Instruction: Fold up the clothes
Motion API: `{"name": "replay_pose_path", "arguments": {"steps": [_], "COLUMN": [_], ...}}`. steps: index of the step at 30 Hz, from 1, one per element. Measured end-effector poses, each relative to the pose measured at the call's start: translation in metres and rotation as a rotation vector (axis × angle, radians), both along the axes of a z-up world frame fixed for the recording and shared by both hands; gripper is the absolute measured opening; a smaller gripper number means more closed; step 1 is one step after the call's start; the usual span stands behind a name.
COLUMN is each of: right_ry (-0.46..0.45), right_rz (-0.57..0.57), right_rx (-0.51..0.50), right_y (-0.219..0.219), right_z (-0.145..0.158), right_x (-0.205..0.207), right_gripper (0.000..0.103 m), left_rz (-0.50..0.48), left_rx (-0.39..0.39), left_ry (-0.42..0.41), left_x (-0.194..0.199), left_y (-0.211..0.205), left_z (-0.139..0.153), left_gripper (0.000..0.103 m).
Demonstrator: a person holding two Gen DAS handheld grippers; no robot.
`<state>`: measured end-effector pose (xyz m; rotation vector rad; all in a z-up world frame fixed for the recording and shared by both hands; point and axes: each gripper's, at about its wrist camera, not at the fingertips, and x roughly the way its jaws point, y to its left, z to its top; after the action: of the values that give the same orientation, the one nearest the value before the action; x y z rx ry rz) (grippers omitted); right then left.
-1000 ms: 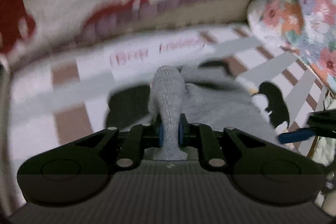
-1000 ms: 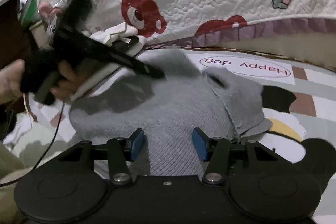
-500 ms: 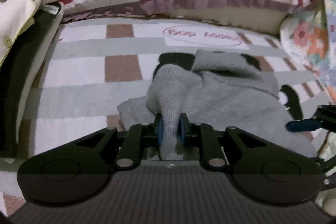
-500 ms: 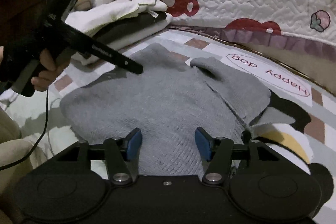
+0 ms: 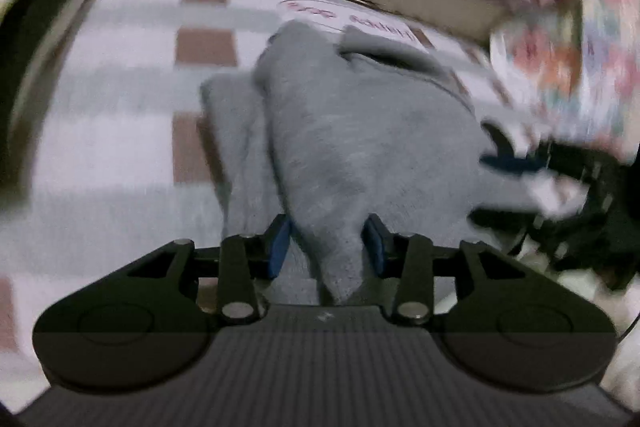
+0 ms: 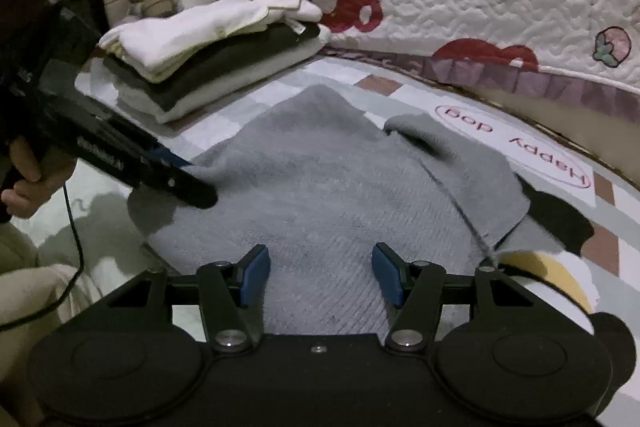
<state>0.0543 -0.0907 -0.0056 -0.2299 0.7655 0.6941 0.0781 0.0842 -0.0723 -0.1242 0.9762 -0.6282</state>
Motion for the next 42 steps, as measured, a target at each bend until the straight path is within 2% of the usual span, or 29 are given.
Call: {"name": "replay_pose_path", "arguments": {"steps": [2, 5, 7, 9, 13, 15, 16, 18, 20, 21, 23, 25, 26, 27, 28, 29, 30, 32, 35, 40, 42], "right_ry": [0.025, 0.082, 0.097, 0.125, 0.306, 0.385, 0.413, 0.433, 0.434, 0.433, 0.431, 0.415, 0.392, 0.375, 0.363, 0.347, 0.314, 0.231, 0.088, -0.183, -0.217], "right_rz": [-0.008, -0.03, -0.108, -0.218, -0.38, -0.427, -0.442, -0.461, -0.502, -0.525, -0.572, -0.567, -0.546, -0.508, -0.465, -0.434, -0.407, -0.357, -0.244, 0.036, 0.102], "right_rx": [0.026, 0.158, 0.29, 0.363, 0.515, 0.588, 0.615, 0.619, 0.622, 0.624, 0.628, 0.648, 0.662, 0.681, 0.701, 0.705, 0.69, 0.64, 0.514, 0.17, 0.08], "right_y": [-0.004, -0.026, -0.054, -0.082, -0.127, -0.139, -0.142, -0.14, -0.14, -0.141, -0.141, -0.141, -0.141, -0.14, -0.138, -0.135, -0.132, -0.124, -0.104, -0.057, -0.049], "right_z": [0.003, 0.018, 0.027, 0.024, -0.011, -0.031, -0.039, -0.054, -0.062, -0.065, -0.072, -0.076, -0.077, -0.076, -0.075, -0.072, -0.066, -0.052, -0.027, 0.007, 0.006], "right_x": [0.004, 0.018, 0.033, 0.055, 0.105, 0.121, 0.125, 0.13, 0.13, 0.13, 0.128, 0.127, 0.127, 0.129, 0.131, 0.132, 0.131, 0.125, 0.103, 0.034, 0.016], "right_gripper": [0.064, 0.062, 0.062, 0.063, 0.064, 0.064, 0.064, 0.064, 0.065, 0.069, 0.069, 0.069, 0.068, 0.051, 0.042, 0.028, 0.017, 0.006, 0.006, 0.006, 0.005], "left_rz": [-0.011, -0.028, -0.038, -0.06, -0.147, -0.175, -0.186, -0.211, -0.238, -0.243, -0.225, -0.204, -0.2, -0.196, -0.188, -0.179, -0.176, -0.172, -0.166, -0.138, -0.125], "left_rx": [0.021, 0.053, 0.07, 0.082, 0.115, 0.08, 0.064, 0.049, 0.088, 0.115, 0.108, 0.095, 0.089, 0.083, 0.075, 0.066, 0.065, 0.065, 0.067, 0.045, 0.029], "left_ry": [-0.016, -0.04, -0.051, -0.055, -0.081, -0.139, -0.138, -0.126, -0.126, -0.118, -0.092, -0.065, -0.059, -0.05, -0.038, -0.025, -0.025, -0.03, -0.038, -0.024, -0.012], "left_x": [0.0, 0.0, -0.003, 0.002, 0.018, 0.024, 0.027, 0.032, 0.032, 0.031, 0.03, 0.029, 0.03, 0.032, 0.033, 0.035, 0.035, 0.033, 0.03, 0.031, 0.033], "left_y": [-0.004, -0.009, -0.01, -0.012, -0.017, -0.021, -0.026, -0.039, -0.054, -0.061, -0.061, -0.06, -0.059, -0.058, -0.057, -0.055, -0.055, -0.055, -0.054, -0.047, -0.043], "left_z": [0.002, 0.006, 0.008, 0.014, 0.041, 0.063, 0.067, 0.068, 0.055, 0.045, 0.032, 0.02, 0.019, 0.019, 0.019, 0.018, 0.018, 0.018, 0.019, 0.02, 0.019], "left_gripper": [0.041, 0.041, 0.041, 0.041, 0.04, 0.039, 0.039, 0.038, 0.038, 0.038, 0.038, 0.038, 0.038, 0.038, 0.038, 0.038, 0.038, 0.038, 0.038, 0.038, 0.038]}}
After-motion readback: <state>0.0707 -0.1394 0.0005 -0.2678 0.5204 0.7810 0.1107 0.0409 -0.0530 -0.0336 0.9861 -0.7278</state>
